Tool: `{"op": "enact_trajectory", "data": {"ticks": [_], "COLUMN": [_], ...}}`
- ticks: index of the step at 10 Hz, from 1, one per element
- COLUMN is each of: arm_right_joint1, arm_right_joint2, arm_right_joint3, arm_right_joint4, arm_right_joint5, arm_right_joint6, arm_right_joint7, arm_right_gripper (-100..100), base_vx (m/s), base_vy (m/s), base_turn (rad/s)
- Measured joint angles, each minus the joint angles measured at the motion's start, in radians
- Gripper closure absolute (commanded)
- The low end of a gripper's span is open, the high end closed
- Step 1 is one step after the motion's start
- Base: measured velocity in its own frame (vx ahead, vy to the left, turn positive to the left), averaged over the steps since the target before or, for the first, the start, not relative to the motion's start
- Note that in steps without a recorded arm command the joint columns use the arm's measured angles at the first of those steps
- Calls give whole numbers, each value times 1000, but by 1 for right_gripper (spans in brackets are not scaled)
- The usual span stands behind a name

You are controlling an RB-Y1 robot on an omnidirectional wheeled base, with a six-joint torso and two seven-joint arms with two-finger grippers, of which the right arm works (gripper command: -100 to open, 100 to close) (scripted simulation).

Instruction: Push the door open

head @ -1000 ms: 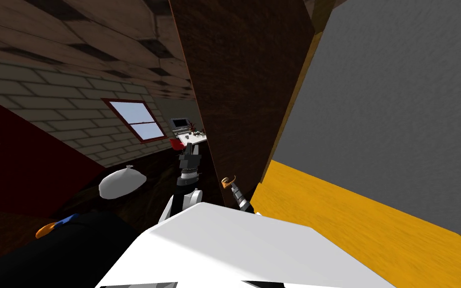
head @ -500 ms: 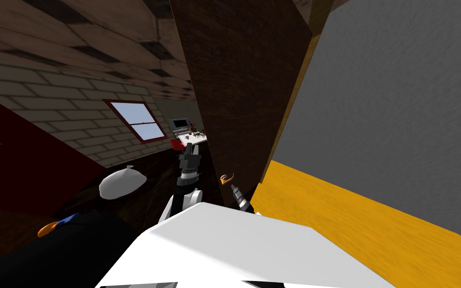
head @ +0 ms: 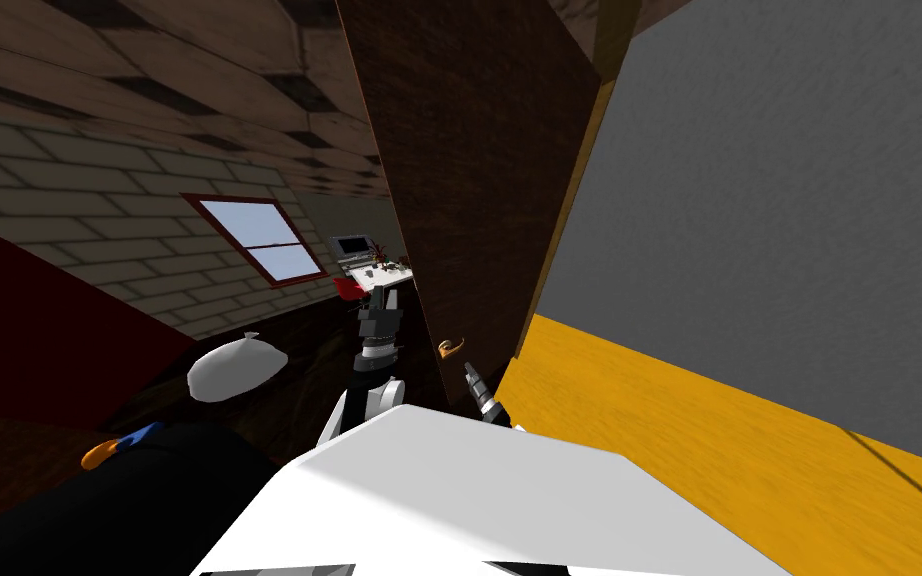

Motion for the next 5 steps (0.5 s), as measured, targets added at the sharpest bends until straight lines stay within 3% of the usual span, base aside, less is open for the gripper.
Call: {"op": "enact_trajectory", "data": {"ticks": [2,5], "arm_right_joint1": [0,-11], "arm_right_joint2": [-5,-7], "arm_right_joint3": [-4,-14], "arm_right_joint4": [-1,10], "arm_right_joint5": [0,-1], "arm_right_joint6": [4,6], "arm_right_joint7": [3,3], "arm_right_gripper": [-100,-100], "base_vx": [106,162], "base_vy": [87,134], "base_turn": [31,20]}}
